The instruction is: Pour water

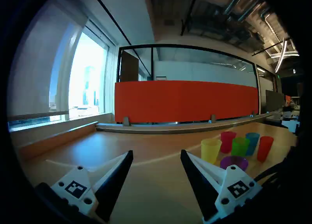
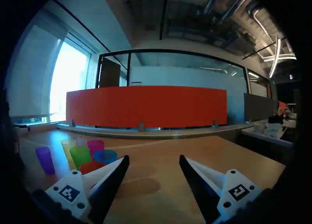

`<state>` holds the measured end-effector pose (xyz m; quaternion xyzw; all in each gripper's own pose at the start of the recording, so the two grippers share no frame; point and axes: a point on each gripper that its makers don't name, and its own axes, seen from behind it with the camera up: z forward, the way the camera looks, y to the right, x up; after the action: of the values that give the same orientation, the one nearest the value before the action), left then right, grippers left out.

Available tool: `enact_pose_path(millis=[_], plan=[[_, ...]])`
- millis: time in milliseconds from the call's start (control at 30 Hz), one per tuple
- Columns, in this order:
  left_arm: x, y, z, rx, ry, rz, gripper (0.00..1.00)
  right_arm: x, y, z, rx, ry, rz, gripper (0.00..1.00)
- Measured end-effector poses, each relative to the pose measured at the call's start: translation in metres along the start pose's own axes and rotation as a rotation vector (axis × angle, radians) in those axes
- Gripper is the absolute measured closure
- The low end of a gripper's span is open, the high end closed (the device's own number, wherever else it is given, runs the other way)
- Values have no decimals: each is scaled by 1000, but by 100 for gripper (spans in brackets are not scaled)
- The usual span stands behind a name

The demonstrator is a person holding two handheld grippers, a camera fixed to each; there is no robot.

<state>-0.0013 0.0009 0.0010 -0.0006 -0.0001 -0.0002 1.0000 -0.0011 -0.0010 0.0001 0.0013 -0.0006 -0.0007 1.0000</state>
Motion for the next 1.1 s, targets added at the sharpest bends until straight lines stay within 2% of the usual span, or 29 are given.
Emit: enact_pose_path(millis=[67, 367, 667, 867, 1100], plan=[[-3, 2, 2, -3, -1, -1, 10, -1, 0, 0, 3, -6, -1, 1], [23, 6, 8, -21, 26, -14, 10, 23, 2, 2, 17, -8, -8, 1], [49, 16, 16, -62, -2, -40, 10, 55, 3, 6, 34, -26, -2, 1], [77, 16, 24, -75, -16, -20, 10, 83, 4, 13, 44, -38, 2, 1], [123, 23, 32, -110, 1, -4, 10, 124, 3, 22, 67, -35, 5, 1]])
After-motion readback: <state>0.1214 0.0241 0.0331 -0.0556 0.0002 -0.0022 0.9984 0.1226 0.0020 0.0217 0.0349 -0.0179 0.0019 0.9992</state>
